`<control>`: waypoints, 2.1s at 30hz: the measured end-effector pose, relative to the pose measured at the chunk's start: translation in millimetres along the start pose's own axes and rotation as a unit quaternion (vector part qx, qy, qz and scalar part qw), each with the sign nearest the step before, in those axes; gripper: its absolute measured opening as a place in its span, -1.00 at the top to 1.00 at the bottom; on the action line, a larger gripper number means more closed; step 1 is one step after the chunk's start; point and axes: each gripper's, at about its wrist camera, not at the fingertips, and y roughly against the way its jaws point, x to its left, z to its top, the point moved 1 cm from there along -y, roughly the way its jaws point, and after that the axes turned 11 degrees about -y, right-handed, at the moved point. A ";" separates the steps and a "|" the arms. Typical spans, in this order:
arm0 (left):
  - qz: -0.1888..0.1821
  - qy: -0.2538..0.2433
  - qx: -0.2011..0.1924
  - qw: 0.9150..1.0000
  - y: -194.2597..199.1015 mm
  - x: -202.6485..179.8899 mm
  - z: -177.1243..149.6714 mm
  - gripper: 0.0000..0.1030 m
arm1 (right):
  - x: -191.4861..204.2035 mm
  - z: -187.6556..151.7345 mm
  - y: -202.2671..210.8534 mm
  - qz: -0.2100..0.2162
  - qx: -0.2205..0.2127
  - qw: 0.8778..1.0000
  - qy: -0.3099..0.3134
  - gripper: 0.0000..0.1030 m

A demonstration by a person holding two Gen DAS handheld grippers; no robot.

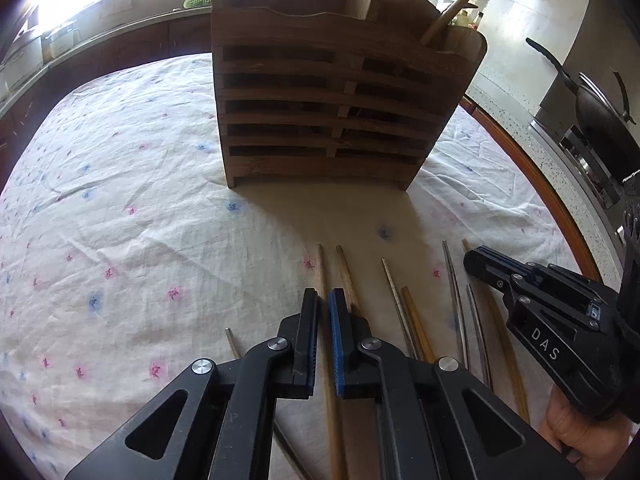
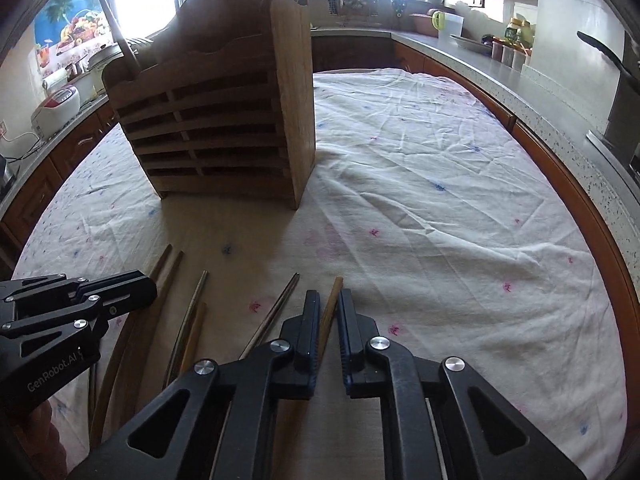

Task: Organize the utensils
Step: 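Grasp a chopstick with the left tool while the right tool grasps another chopstick, then carry the chopstick with the left tool while the right tool lowers its chopstick into the holder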

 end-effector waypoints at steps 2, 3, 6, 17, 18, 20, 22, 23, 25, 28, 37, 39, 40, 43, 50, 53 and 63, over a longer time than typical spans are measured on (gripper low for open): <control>-0.007 0.009 -0.009 1.000 8.7 4.2 -2.0 0.92 | -5.2 0.9 6.6 0.016 -0.001 1.000 -0.018 0.90; -0.012 0.014 -0.015 1.000 14.6 5.9 -3.0 0.92 | -7.0 1.1 12.2 0.024 -0.006 0.999 -0.025 0.90; -0.026 0.024 -0.035 0.999 35.6 9.9 -5.4 0.92 | -8.6 4.8 31.8 0.044 -0.021 0.998 -0.038 0.91; -0.068 0.046 -0.133 0.988 142.9 30.5 -24.9 0.92 | -7.6 13.7 110.0 0.086 -0.092 0.991 -0.045 0.91; -0.070 0.047 -0.141 0.986 151.6 32.0 -26.6 0.92 | -7.0 14.4 116.6 0.089 -0.099 0.990 -0.044 0.91; -0.072 0.047 -0.157 0.984 170.0 35.1 -29.6 0.92 | -6.4 16.4 130.3 0.096 -0.112 0.988 -0.044 0.91; -0.072 0.046 -0.174 0.981 188.3 36.9 -33.4 0.92 | -6.6 19.2 144.8 0.104 -0.126 0.986 -0.045 0.91; -0.072 0.045 -0.182 0.980 196.5 37.7 -35.0 0.92 | -6.5 20.9 152.1 0.108 -0.133 0.984 -0.046 0.91; -0.072 0.043 -0.196 0.977 210.0 39.8 -37.0 0.92 | -7.2 25.4 166.3 0.115 -0.150 0.981 -0.049 0.91; -0.070 0.041 -0.213 0.974 226.3 40.0 -40.5 0.92 | -7.3 33.5 185.5 0.122 -0.178 0.975 -0.053 0.91; -0.063 0.043 -0.232 0.970 233.9 44.6 -36.8 0.92 | -2.2 52.8 205.6 0.132 -0.219 0.965 -0.056 0.91; -0.060 0.042 -0.234 0.970 231.0 45.2 -33.4 0.92 | -1.3 54.6 205.5 0.134 -0.219 0.965 -0.056 0.91; -0.059 0.042 -0.235 0.969 231.3 45.5 -32.9 0.92 | -1.6 55.2 205.1 0.134 -0.220 0.965 -0.057 0.91; -0.057 0.042 -0.238 0.969 231.3 46.0 -29.3 0.92 | -2.3 55.8 204.5 0.135 -0.220 0.964 -0.057 0.91; -0.045 0.043 -0.252 0.966 232.3 51.5 -17.2 0.92 | -0.8 62.4 205.3 0.138 -0.227 0.962 -0.057 0.91; -0.037 0.040 -0.263 0.963 235.0 53.4 -6.6 0.92 | 0.9 73.0 208.1 0.140 -0.237 0.960 -0.059 0.91; 0.002 0.040 -0.332 0.943 244.1 64.3 54.0 0.92 | 12.0 145.4 216.9 0.157 -0.292 0.940 -0.076 0.91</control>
